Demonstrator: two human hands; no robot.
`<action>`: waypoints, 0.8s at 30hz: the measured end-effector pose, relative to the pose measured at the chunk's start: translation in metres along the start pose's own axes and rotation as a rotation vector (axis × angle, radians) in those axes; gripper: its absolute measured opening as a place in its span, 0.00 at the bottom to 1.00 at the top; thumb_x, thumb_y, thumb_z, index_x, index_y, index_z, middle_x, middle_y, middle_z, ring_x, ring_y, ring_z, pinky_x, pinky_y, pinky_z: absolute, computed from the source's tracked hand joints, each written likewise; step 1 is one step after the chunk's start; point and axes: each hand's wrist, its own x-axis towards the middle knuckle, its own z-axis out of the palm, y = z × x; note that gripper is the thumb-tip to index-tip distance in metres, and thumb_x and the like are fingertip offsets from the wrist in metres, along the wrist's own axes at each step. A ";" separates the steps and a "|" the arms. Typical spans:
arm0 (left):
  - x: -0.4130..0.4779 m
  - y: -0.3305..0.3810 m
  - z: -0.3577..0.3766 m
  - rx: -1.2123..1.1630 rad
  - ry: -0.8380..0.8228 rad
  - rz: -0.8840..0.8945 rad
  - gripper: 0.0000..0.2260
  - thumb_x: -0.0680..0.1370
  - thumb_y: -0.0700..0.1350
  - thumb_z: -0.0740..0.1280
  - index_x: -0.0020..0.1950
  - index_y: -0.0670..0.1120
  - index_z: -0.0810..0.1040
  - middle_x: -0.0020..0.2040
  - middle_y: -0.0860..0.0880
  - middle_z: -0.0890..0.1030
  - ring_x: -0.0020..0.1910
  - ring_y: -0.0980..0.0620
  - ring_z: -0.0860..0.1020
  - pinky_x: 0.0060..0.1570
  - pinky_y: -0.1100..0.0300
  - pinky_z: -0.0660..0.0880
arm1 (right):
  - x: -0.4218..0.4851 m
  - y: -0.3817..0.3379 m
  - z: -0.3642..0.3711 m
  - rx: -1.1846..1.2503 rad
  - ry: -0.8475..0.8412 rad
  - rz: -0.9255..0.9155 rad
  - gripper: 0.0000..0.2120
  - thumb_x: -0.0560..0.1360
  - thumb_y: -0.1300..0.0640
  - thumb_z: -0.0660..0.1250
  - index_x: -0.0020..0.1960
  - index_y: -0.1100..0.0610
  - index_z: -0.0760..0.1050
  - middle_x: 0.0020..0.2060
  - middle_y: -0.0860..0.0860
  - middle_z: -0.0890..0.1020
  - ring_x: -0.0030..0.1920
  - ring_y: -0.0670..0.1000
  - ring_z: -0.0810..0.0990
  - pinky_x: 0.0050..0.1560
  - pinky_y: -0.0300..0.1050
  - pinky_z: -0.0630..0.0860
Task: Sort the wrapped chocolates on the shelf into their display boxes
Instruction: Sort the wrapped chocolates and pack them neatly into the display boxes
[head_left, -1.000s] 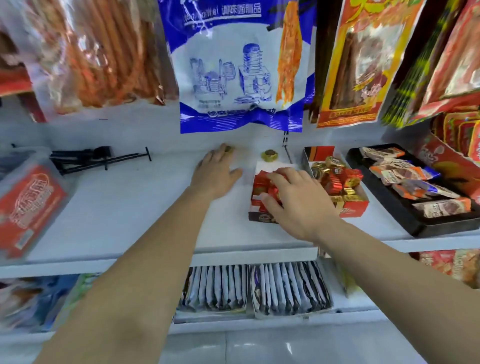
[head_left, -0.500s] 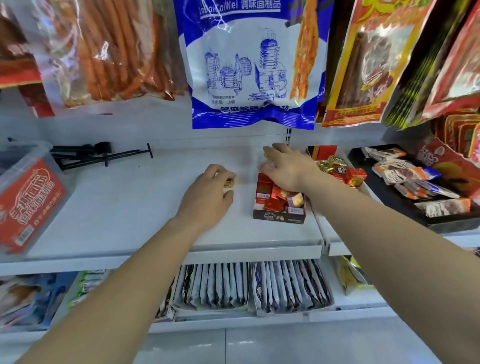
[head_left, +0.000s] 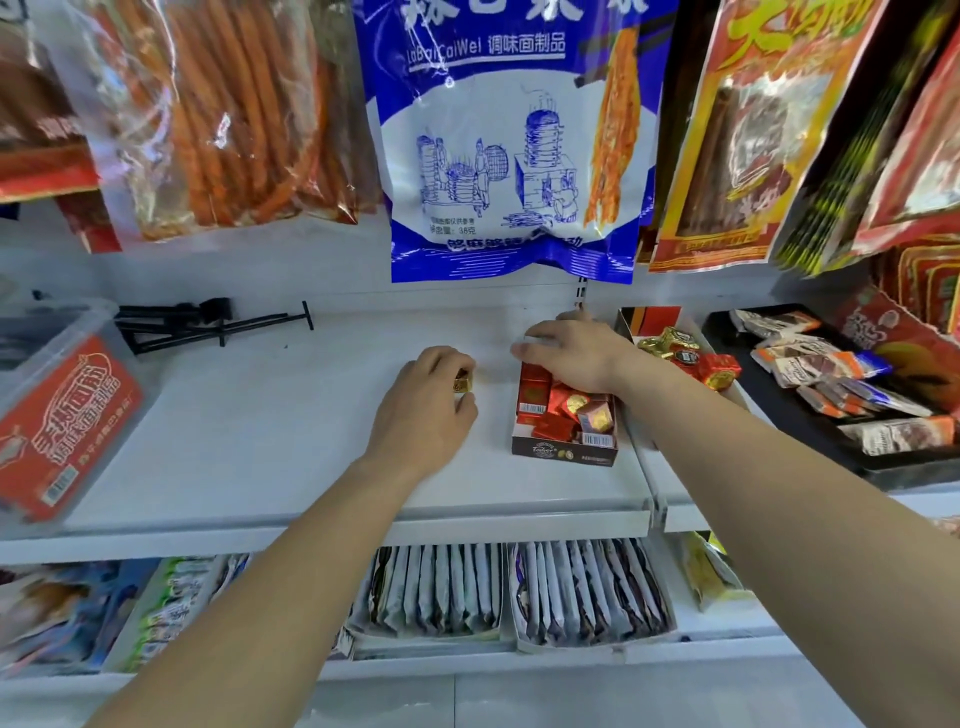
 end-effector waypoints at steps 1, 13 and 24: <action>0.001 0.001 0.001 0.000 0.010 -0.007 0.16 0.79 0.46 0.65 0.67 0.51 0.72 0.67 0.51 0.73 0.63 0.50 0.72 0.60 0.58 0.72 | 0.003 0.002 0.002 -0.010 0.011 0.007 0.30 0.76 0.30 0.51 0.73 0.42 0.66 0.73 0.54 0.67 0.73 0.59 0.62 0.66 0.59 0.65; 0.007 0.001 0.010 -0.034 0.077 -0.073 0.11 0.80 0.46 0.66 0.62 0.52 0.75 0.61 0.49 0.75 0.59 0.50 0.73 0.58 0.59 0.73 | 0.013 0.015 0.012 0.181 0.314 -0.067 0.24 0.76 0.43 0.66 0.69 0.50 0.71 0.65 0.56 0.69 0.59 0.58 0.75 0.56 0.48 0.75; 0.004 0.027 -0.010 -0.174 0.092 -0.083 0.10 0.79 0.49 0.68 0.60 0.53 0.77 0.55 0.52 0.77 0.53 0.52 0.75 0.50 0.60 0.74 | -0.048 0.012 -0.007 0.358 0.521 -0.180 0.19 0.75 0.57 0.69 0.65 0.49 0.76 0.59 0.48 0.79 0.53 0.44 0.75 0.48 0.31 0.69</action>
